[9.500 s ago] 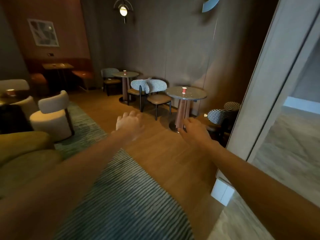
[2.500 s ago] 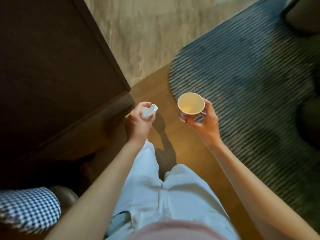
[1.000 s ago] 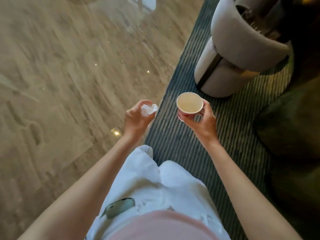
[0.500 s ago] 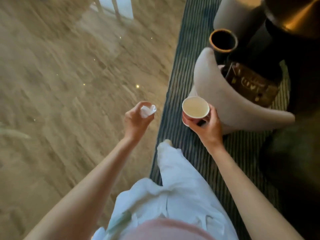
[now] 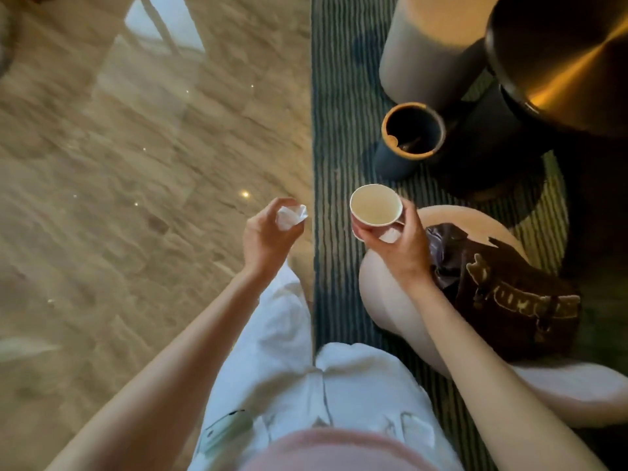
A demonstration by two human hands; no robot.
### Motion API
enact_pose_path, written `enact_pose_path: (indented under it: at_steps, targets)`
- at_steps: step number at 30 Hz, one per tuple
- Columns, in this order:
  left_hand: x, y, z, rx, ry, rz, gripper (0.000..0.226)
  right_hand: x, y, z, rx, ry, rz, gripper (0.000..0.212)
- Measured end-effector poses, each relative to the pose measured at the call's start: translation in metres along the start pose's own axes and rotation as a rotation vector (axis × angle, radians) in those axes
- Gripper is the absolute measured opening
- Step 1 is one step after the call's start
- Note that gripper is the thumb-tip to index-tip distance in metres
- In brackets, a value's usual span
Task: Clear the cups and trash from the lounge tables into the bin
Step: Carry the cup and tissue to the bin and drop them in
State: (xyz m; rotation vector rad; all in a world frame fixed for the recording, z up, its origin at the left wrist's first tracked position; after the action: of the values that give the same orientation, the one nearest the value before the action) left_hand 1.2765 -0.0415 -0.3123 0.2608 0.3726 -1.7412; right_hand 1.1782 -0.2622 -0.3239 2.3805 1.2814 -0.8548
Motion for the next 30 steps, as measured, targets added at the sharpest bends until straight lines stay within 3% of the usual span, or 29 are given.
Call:
enact_pose_path:
  at_steps: [8, 16, 24, 30]
  targets:
    - [0.109, 0.265, 0.032, 0.107, 0.201, -0.379, 0.029, 0.023, 0.195, 0.035, 0.241, -0.015, 0.208, 0.072]
    - [0.309, 0.451, 0.044, 0.237, 0.326, -0.696, 0.035, 0.024, 0.354, 0.129, 0.550, 0.077, 0.404, 0.066]
    - [0.523, 0.547, -0.045, 0.250, 0.460, -0.975, 0.042, 0.069, 0.435, 0.254, 0.859, 0.048, 0.549, 0.068]
    - [0.627, 0.586, -0.129, 0.385, 0.599, -1.101, 0.050, 0.129, 0.486, 0.328, 0.981, 0.106, 0.601, 0.071]
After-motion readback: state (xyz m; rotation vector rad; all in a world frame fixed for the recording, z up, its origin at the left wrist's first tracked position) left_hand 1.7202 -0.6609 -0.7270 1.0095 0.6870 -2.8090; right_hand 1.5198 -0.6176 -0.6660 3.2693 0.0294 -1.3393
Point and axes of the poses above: each hand's wrist, its own y-axis towards the middle knuckle, its own x-axis out of the palm, z = x × y, the point moved 5 cm from there along y, towards the middle knuckle, and after that the axes turned 13 degrees about -y, right-handed, at the moved point
